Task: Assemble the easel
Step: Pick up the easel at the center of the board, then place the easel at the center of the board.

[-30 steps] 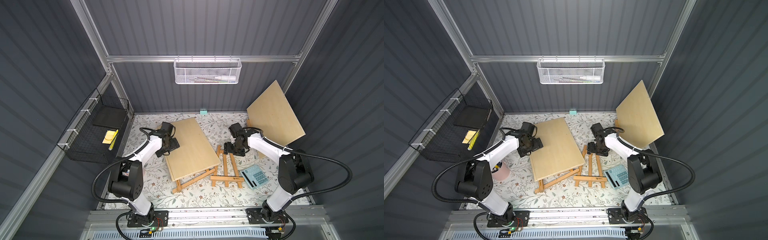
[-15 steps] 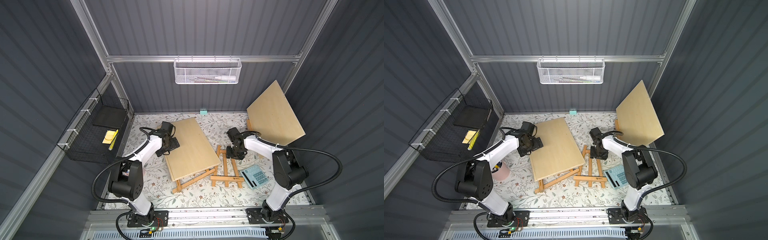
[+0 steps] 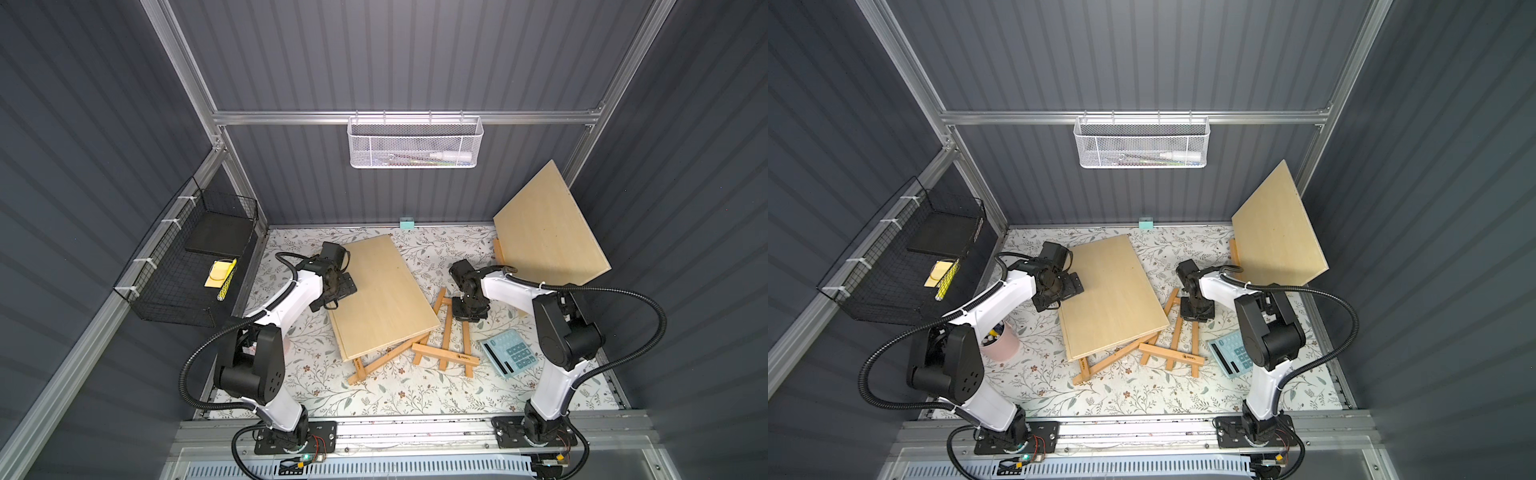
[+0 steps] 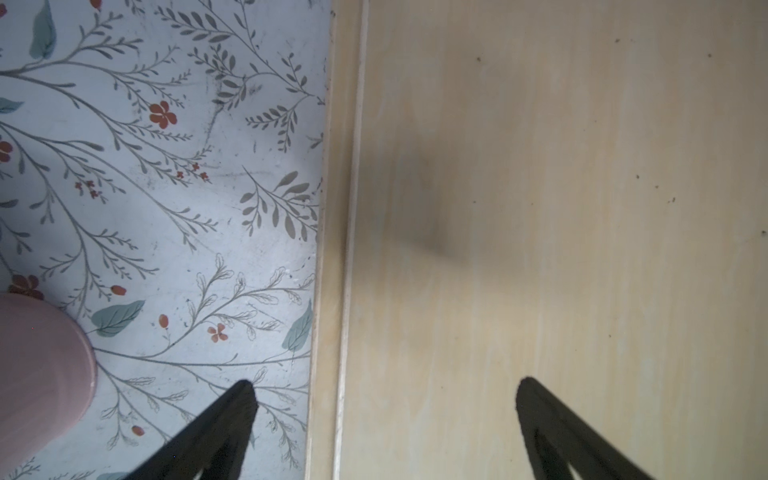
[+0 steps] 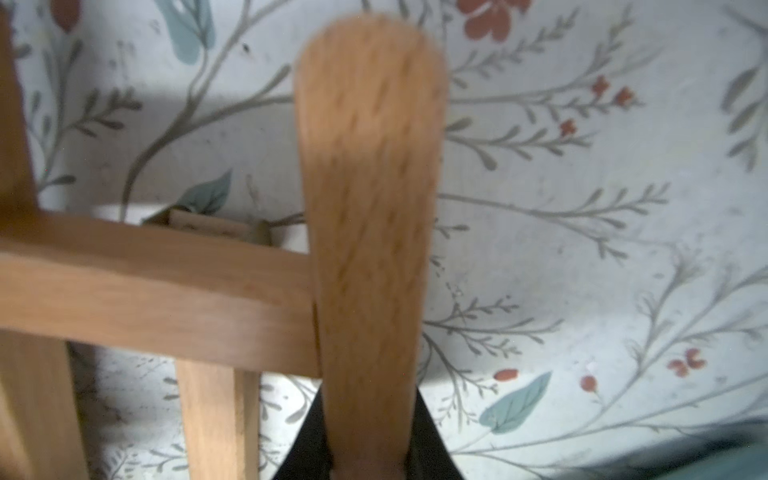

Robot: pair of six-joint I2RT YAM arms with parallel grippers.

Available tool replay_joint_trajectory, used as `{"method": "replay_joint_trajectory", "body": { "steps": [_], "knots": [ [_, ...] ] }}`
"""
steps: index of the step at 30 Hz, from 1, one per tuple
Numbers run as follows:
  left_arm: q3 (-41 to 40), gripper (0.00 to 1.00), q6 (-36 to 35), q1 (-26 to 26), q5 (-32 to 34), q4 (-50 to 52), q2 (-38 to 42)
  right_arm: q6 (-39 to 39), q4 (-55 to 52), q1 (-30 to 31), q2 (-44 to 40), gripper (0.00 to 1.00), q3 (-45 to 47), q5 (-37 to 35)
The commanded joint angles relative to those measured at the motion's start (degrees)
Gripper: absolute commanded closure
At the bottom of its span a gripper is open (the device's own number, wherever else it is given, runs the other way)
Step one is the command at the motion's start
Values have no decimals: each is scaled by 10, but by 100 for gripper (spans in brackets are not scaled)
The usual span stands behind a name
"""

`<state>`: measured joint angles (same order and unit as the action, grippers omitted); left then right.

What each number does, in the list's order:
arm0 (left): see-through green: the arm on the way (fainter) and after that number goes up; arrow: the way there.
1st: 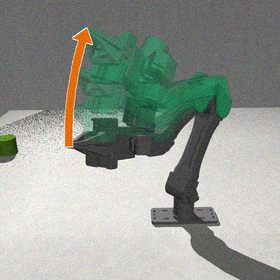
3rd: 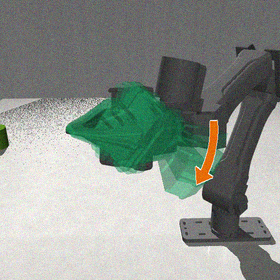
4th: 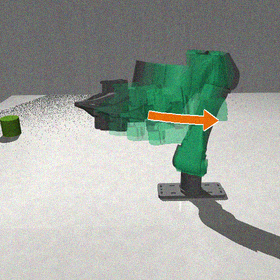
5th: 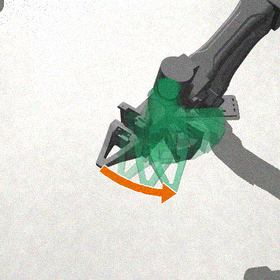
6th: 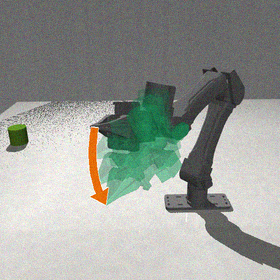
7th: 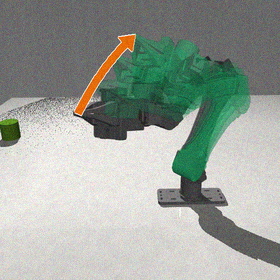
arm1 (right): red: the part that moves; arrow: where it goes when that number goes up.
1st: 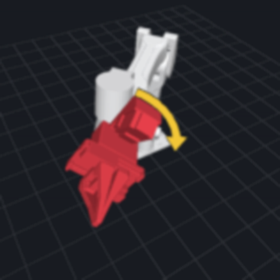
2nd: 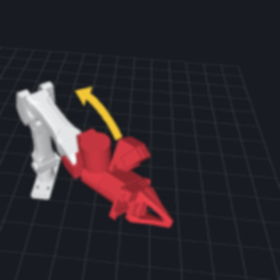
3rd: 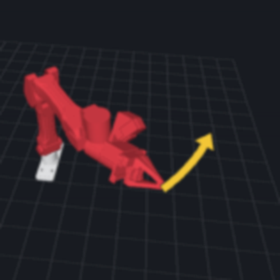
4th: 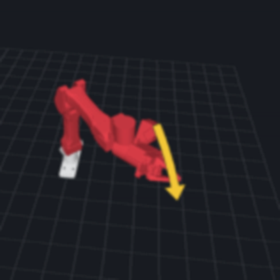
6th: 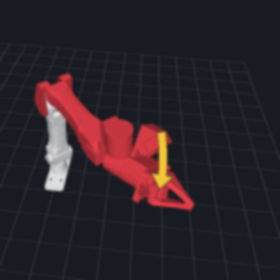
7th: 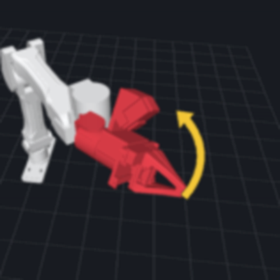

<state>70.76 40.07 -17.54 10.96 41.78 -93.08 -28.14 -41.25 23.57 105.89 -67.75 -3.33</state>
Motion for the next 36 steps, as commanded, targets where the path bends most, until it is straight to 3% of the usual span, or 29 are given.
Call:
{"method": "replay_joint_trajectory", "body": {
  "steps": [1, 13, 18, 22, 25, 28, 30, 33, 36],
  "knots": [
    [14, 1, -1, -2, 8, 10, 18, -2, -38, -17, -52, 93, -30, -11],
    [38, 1, 1, -2, -8, 10, -9, 45, -91, -108, -181, 100, -34, 52],
    [46, 1, -2, -2, -9, 16, -17, 48, -126, -134, -180, 100, -133, 127],
    [38, 1, 1, -2, -10, 15, -11, 36, -155, -162, -155, 100, -233, 148],
    [31, 1, 2, -2, -8, 16, -4, 23, -164, -164, -136, 100, -306, 83],
    [26, 1, 4, -2, -8, 20, 2, 27, -148, -139, -121, 100, -355, -50],
    [25, 1, 4, -3, -8, 23, 5, 50, -134, -103, -105, 100, -381, -175],
    [25, 1, 3, -2, -5, 29, 10, 78, -79, -70, -81, 100, -378, -314],
    [23, 1, 2, -2, -3, 35, 15, 78, -25, -64, -57, 100, -364, -372]
  ]
}}
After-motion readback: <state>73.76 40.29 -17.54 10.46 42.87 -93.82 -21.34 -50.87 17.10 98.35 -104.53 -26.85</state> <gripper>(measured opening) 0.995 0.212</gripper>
